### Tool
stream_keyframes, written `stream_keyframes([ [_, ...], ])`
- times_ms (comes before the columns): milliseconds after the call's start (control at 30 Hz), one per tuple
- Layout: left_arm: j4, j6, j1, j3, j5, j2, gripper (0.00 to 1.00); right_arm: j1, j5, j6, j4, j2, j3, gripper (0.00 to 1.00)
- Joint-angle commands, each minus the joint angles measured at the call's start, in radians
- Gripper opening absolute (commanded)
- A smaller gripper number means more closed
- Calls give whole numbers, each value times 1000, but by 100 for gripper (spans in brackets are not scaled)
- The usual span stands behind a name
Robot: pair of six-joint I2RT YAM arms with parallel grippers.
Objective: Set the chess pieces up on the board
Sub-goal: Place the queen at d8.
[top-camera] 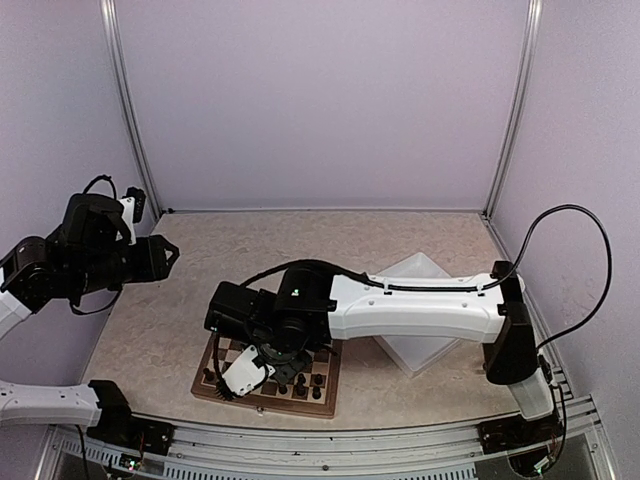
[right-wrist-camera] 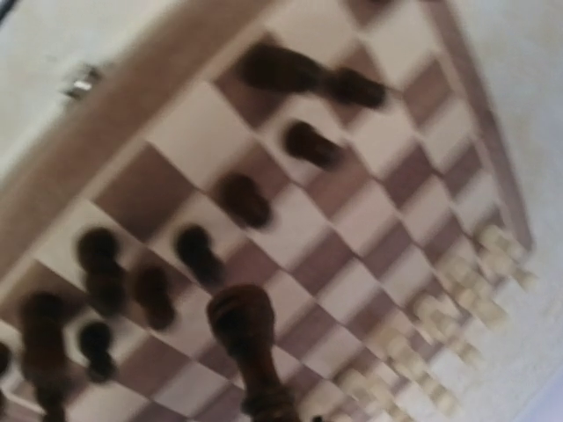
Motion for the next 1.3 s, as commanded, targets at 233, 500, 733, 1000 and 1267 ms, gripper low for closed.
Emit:
stream_keyframes([
  [233,23,17,11,-49,31,-79,57,52,31,-12,-77,109,47,0],
  [500,33,15,11,-58,58,-119,57,55,35,16,-114,164,96,0],
  [733,43,24,11,-61,74,-123,57,54,45,20,-94,183,112,0],
  [1000,62,31,11,-70,89,-117,57,54,46,21,-83,196,122,5],
  [1267,66,33,11,-71,97,-113,57,54,46,25,-81,200,123,18],
])
